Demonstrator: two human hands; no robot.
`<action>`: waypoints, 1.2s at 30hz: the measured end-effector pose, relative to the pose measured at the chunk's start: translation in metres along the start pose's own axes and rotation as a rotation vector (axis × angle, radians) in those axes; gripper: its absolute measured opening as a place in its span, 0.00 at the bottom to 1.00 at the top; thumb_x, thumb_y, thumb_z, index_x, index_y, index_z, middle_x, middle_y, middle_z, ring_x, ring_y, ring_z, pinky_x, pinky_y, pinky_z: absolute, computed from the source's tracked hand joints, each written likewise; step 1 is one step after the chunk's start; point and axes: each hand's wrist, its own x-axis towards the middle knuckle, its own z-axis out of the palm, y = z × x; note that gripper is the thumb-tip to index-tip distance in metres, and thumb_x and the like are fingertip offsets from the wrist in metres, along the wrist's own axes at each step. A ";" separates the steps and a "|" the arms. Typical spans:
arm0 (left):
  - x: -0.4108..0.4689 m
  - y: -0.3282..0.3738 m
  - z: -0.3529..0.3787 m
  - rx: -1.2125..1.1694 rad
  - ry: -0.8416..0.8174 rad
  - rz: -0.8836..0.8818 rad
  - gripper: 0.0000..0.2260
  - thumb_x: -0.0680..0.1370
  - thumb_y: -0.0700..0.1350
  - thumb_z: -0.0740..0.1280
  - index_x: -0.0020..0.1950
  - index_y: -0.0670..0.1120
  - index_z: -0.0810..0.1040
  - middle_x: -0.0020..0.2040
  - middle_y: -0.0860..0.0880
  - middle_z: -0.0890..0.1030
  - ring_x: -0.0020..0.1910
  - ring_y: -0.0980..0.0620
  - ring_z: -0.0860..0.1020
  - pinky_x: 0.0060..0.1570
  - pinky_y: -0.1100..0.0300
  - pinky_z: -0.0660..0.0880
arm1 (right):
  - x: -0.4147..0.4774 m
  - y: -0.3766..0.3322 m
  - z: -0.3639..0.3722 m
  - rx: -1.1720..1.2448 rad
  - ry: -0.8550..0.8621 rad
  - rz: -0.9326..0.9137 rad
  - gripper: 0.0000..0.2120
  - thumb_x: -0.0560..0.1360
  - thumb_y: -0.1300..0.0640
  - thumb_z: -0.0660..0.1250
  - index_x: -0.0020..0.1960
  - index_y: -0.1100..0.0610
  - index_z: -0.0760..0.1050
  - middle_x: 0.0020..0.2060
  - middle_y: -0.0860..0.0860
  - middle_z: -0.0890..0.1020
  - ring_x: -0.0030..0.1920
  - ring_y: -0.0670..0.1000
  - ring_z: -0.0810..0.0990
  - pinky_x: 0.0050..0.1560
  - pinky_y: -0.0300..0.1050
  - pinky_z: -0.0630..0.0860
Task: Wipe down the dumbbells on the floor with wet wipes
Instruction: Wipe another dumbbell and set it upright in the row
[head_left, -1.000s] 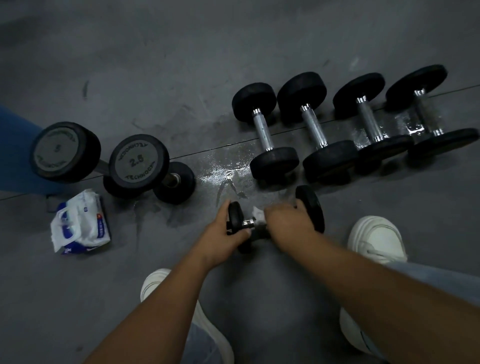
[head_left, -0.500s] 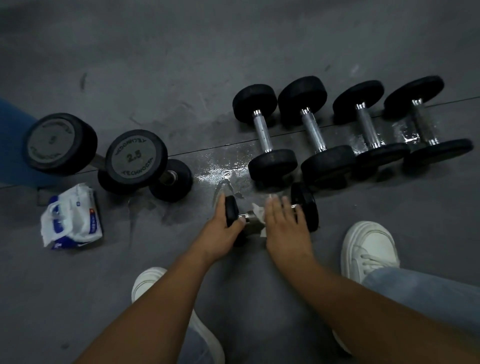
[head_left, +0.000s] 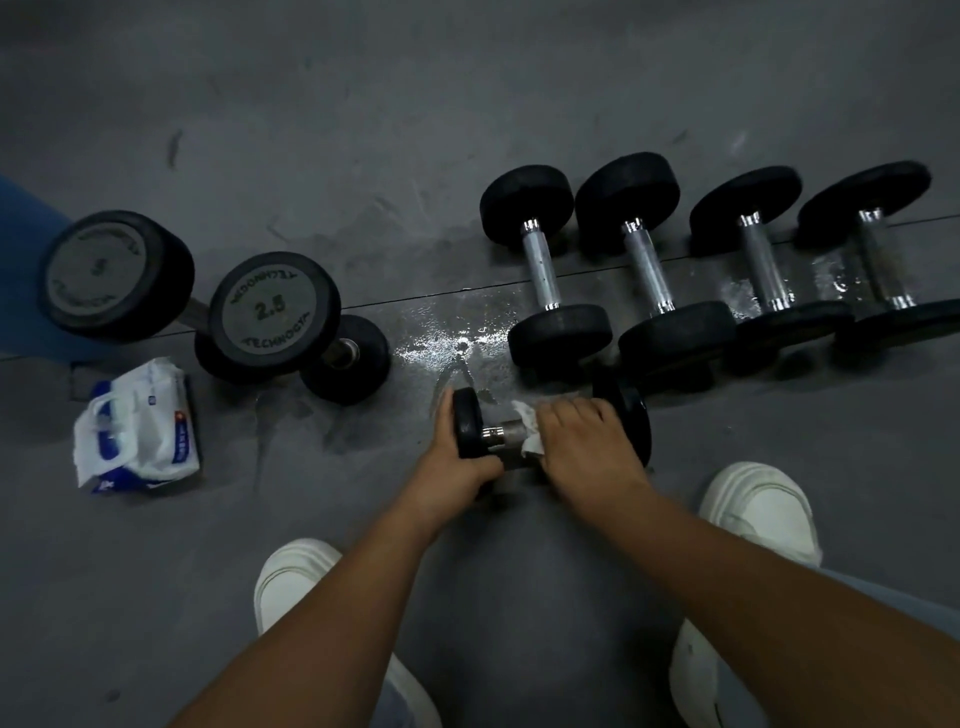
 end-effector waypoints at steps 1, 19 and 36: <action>0.001 0.001 0.003 -0.034 0.013 -0.008 0.46 0.72 0.28 0.66 0.77 0.64 0.51 0.53 0.55 0.80 0.42 0.57 0.78 0.41 0.59 0.76 | 0.001 0.001 0.000 0.003 -0.015 -0.002 0.14 0.69 0.54 0.65 0.52 0.56 0.78 0.44 0.55 0.82 0.47 0.57 0.79 0.51 0.51 0.68; -0.072 0.089 0.006 0.983 0.376 0.261 0.40 0.76 0.39 0.62 0.79 0.63 0.44 0.81 0.48 0.48 0.78 0.39 0.48 0.70 0.38 0.61 | -0.034 0.030 -0.099 0.216 0.184 0.171 0.32 0.75 0.55 0.58 0.78 0.52 0.54 0.77 0.55 0.57 0.75 0.57 0.59 0.67 0.54 0.64; -0.104 0.073 0.012 1.363 0.170 0.169 0.50 0.71 0.63 0.70 0.77 0.63 0.34 0.78 0.48 0.31 0.77 0.36 0.35 0.68 0.28 0.56 | -0.105 0.016 -0.089 0.360 0.034 0.114 0.38 0.77 0.64 0.55 0.77 0.39 0.40 0.78 0.49 0.37 0.78 0.54 0.45 0.71 0.51 0.62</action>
